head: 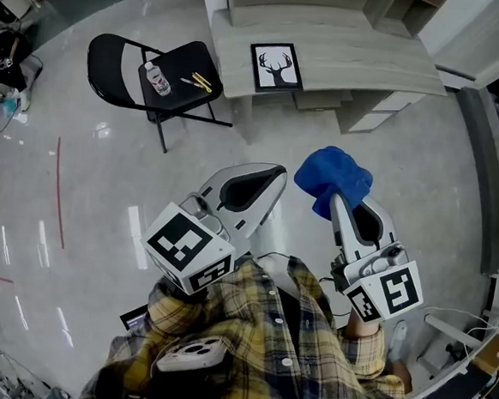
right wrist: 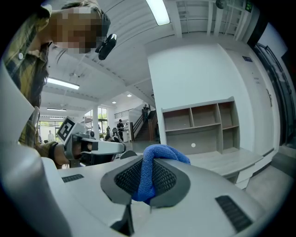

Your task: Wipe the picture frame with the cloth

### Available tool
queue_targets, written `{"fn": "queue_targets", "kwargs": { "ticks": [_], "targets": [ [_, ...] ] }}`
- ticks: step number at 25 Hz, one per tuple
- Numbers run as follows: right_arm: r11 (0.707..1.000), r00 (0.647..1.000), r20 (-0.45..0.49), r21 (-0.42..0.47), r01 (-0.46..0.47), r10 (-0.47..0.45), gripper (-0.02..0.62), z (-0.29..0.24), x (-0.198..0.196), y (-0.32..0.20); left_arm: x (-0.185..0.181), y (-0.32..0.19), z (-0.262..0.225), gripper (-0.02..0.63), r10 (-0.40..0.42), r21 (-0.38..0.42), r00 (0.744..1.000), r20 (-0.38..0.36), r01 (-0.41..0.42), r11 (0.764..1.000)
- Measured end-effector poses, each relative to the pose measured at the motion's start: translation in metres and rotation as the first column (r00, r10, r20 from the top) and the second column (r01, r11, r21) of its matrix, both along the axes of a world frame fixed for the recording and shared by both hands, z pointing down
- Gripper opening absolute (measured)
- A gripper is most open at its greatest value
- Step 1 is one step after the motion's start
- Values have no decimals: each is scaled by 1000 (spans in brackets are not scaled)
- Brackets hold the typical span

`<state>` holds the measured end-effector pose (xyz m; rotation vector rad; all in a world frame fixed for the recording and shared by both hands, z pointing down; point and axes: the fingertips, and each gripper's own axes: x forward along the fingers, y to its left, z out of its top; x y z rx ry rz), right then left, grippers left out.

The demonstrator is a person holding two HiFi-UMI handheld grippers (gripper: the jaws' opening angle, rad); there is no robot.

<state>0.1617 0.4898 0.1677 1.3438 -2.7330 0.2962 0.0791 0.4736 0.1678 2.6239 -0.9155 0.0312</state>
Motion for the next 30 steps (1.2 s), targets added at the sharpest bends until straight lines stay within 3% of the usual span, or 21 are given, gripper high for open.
{"fn": "queue_targets", "kwargs": {
  "ticks": [11, 21, 30],
  "targets": [
    [998, 999, 27, -61, -30, 31, 49, 9, -53, -112, -53, -119, 10, 5, 52, -32, 998, 19, -51, 998],
    [990, 996, 51, -127, -64, 71, 49, 32, -34, -182, -61, -184, 35, 5, 18, -96, 1000, 24, -15, 995],
    [994, 997, 71, -102, 45, -38, 49, 32, -18, -305, -42, -297, 35, 5, -76, -85, 996, 40, 80, 993]
  ]
}}
